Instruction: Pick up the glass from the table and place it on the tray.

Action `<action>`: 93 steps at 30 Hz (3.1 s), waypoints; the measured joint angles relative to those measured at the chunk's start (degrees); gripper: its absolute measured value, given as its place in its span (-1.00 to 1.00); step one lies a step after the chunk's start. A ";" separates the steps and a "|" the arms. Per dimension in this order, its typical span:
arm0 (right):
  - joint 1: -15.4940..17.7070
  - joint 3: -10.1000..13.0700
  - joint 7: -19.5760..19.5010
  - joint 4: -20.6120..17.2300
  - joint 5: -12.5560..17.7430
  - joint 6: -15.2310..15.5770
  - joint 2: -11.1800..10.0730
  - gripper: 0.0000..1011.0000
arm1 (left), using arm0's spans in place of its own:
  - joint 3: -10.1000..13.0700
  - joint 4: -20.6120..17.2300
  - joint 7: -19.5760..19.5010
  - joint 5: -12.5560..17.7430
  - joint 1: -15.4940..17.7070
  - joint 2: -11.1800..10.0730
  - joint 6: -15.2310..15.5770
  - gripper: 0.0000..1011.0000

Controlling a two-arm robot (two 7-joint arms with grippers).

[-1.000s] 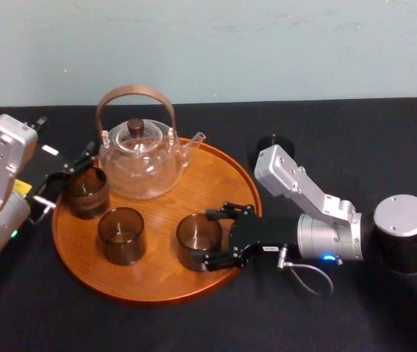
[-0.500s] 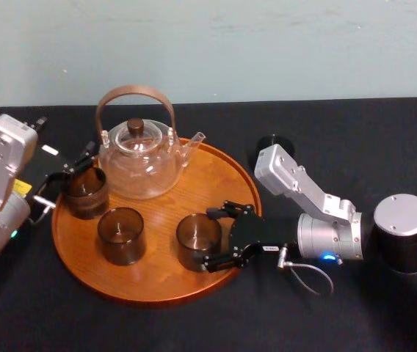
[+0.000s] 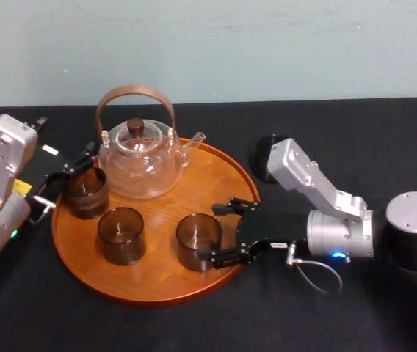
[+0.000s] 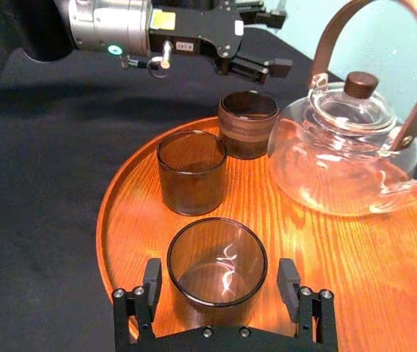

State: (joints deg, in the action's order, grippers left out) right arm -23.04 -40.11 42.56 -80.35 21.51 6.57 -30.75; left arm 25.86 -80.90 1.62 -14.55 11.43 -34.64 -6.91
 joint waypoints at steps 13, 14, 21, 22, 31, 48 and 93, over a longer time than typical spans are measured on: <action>3.42 2.81 1.34 -5.71 3.69 -0.22 -6.27 0.98 | 0.00 0.00 0.00 0.00 0.00 0.00 0.00 0.98; 3.64 2.99 1.50 -6.00 3.96 -0.31 -6.71 0.98 | 0.00 0.00 0.00 0.00 0.00 0.00 0.00 0.98; 6.08 5.67 1.73 -8.56 6.78 -1.53 -10.70 0.98 | 0.00 0.00 0.00 0.00 0.00 0.00 0.00 0.98; 6.32 5.95 1.55 -8.72 7.01 -1.61 -10.96 0.98 | 0.00 0.00 0.00 0.00 0.00 0.00 0.00 0.98; 8.31 9.53 -3.32 -9.26 8.52 -0.69 -12.31 0.98 | 0.00 0.00 0.00 0.00 0.00 0.00 0.00 0.98; 9.66 14.91 -13.68 -7.62 8.27 7.52 -10.08 0.98 | 0.00 0.00 0.00 0.00 0.00 0.00 0.00 0.98; -2.28 12.40 -13.99 9.51 2.93 10.82 0.94 0.98 | 0.00 0.00 0.00 0.00 0.00 0.00 0.00 0.98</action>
State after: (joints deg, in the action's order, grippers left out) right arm -25.31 -27.71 28.57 -70.85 24.45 17.39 -29.82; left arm 25.86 -80.90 1.62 -14.55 11.43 -34.65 -6.91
